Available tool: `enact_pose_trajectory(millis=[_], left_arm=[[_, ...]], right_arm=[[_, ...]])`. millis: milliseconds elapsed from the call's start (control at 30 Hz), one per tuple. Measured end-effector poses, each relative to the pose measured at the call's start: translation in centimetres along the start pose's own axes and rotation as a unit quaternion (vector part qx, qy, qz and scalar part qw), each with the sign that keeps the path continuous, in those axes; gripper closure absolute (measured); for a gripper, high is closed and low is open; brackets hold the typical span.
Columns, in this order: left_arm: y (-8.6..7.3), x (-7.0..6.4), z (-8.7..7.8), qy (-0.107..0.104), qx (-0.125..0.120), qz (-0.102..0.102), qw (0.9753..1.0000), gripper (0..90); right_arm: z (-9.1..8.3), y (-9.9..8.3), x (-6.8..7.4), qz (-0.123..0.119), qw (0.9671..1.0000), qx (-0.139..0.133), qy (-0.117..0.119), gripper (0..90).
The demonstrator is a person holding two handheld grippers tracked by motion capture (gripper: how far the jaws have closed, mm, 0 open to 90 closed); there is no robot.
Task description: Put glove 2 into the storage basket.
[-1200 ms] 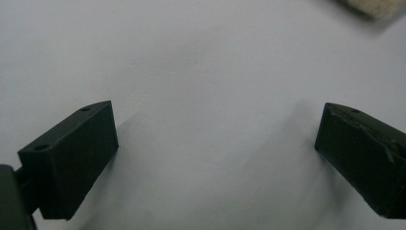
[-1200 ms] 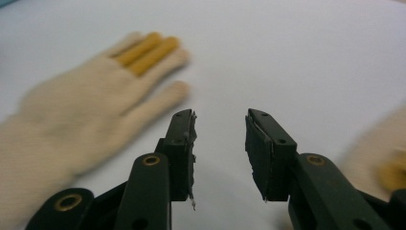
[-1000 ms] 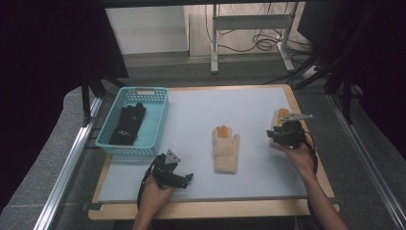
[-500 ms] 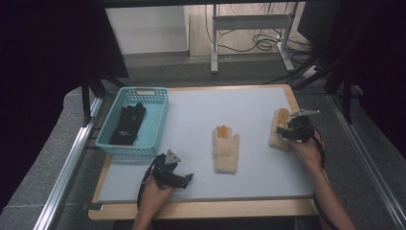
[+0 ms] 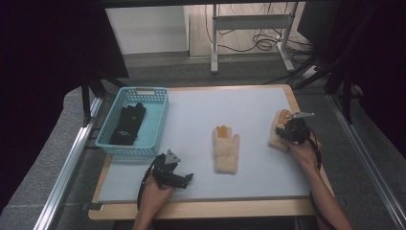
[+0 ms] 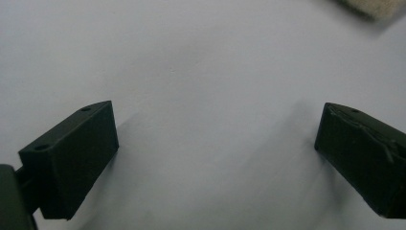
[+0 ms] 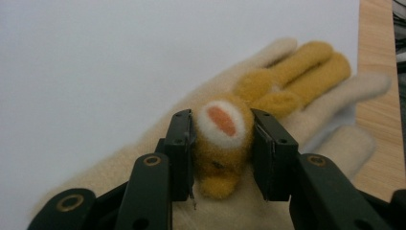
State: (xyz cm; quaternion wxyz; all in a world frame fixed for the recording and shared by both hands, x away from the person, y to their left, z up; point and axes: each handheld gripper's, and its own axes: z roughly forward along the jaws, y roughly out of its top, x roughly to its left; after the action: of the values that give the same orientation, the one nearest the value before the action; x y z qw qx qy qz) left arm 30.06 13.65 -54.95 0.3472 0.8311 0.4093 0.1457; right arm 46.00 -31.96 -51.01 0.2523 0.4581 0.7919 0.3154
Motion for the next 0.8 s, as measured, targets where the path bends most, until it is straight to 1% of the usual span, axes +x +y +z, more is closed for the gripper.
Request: enact_pose_trajectory(millis=[133,233,400,533,633,733,800], left_arm=[[0.0,0.0,0.0,0.0,-0.001,-0.001,1.0,1.4],[0.0,0.0,0.0,0.0,0.0,0.0,1.0,1.4],[0.0,0.0,0.0,0.0,-0.001,-0.001,1.0,1.5],[0.0,0.0,0.0,0.0,0.0,0.0,1.0,1.4],[0.0,0.0,0.0,0.0,0.0,0.0,1.0,1.4],[0.0,0.0,0.0,0.0,0.0,-0.001,1.0,1.5],[0.0,0.0,0.0,0.0,0.0,-0.001,1.0,1.5]], right_arm=[[-1.4,0.2,0.3,0.006,0.9997,-0.017,0.017,61.8],[-2.5,0.4,0.9,0.003,0.9993,-0.028,0.024,61.7],[-4.5,1.1,2.2,-0.004,0.9981,-0.042,0.045,61.5],[-5.9,1.6,3.7,-0.017,0.9968,-0.049,0.062,61.5],[-6.9,2.1,5.1,-0.027,0.9946,-0.056,0.084,61.5],[-7.6,2.5,6.5,-0.034,0.9921,-0.062,0.104,61.5],[-7.9,2.9,7.7,-0.043,0.9895,-0.066,0.121,61.5]])
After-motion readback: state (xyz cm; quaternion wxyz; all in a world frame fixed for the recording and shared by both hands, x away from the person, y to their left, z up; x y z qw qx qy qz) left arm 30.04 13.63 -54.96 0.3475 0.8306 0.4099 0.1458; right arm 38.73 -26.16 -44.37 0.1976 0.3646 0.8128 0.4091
